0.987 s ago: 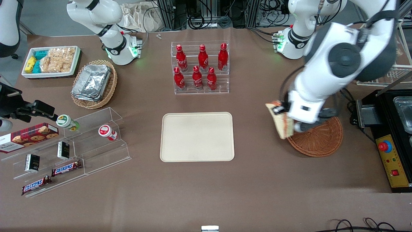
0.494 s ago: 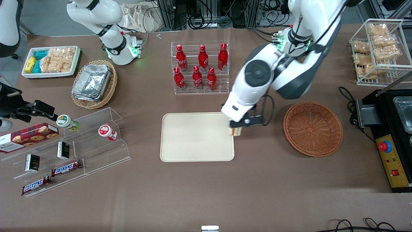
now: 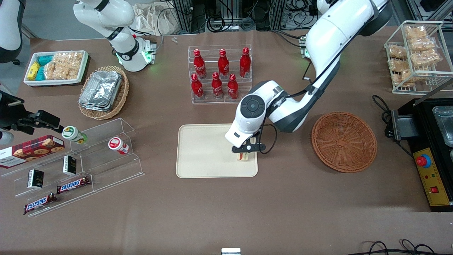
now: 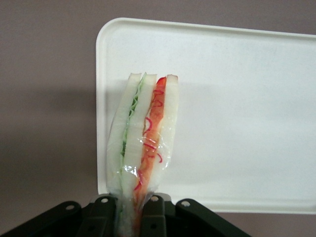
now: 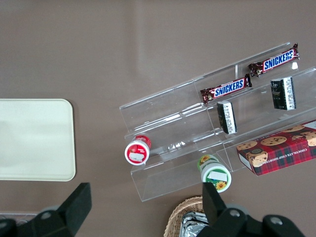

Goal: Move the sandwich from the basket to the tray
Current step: 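Lower the sandwich onto the tray and open the left gripper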

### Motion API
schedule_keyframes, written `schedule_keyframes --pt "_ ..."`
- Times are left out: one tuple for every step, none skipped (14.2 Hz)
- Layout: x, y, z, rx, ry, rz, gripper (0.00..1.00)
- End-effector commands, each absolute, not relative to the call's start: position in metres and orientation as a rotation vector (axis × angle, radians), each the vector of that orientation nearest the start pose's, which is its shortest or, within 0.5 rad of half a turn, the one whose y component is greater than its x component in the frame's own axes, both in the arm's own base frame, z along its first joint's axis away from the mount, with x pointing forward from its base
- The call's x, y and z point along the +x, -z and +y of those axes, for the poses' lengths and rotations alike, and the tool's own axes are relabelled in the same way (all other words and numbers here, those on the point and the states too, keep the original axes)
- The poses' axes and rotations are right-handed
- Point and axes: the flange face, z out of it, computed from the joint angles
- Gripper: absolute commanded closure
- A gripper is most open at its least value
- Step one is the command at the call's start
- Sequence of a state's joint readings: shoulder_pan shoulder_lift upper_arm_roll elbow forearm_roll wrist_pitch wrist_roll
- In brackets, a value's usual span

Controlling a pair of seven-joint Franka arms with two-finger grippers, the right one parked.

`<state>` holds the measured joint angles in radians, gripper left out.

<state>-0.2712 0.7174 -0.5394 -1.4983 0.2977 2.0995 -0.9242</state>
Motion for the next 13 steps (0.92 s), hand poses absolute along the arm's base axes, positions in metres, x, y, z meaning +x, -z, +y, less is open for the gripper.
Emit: schedule_keyframes --pt "0.549 -0.267 -0.459 -3.173 -0.09 -0.095 1.0" --pt "0.549 -0.257 -0.458 -3.165 -0.098 -0.089 1.0" --pt "0.55 -0.25 -0.457 -3.158 -0.095 -0.082 1.0" --pt "0.551 -0.245 -0.454 -3.148 -0.085 -0.077 0.95" --pt "0.552 -0.244 -0.453 -3.147 -0.082 -0.081 0.81" --pt "0.555 -0.242 -0.449 -3.141 -0.082 -0.089 0.56" --pt "0.556 -0.24 -0.449 -3.145 -0.077 -0.088 0.12" --pt "0.557 -0.241 -0.449 -3.153 -0.067 -0.089 0.0" --pt "0.56 -0.245 -0.449 -3.157 -0.057 -0.094 0.0" --pt "0.561 -0.248 -0.448 -3.16 -0.052 -0.098 0.0" --pt "0.563 -0.252 -0.448 -3.163 -0.042 -0.103 0.0" --pt "0.567 -0.261 -0.448 -3.172 -0.024 -0.127 0.0" --pt "0.574 -0.275 -0.446 -3.182 0.009 -0.182 0.0"
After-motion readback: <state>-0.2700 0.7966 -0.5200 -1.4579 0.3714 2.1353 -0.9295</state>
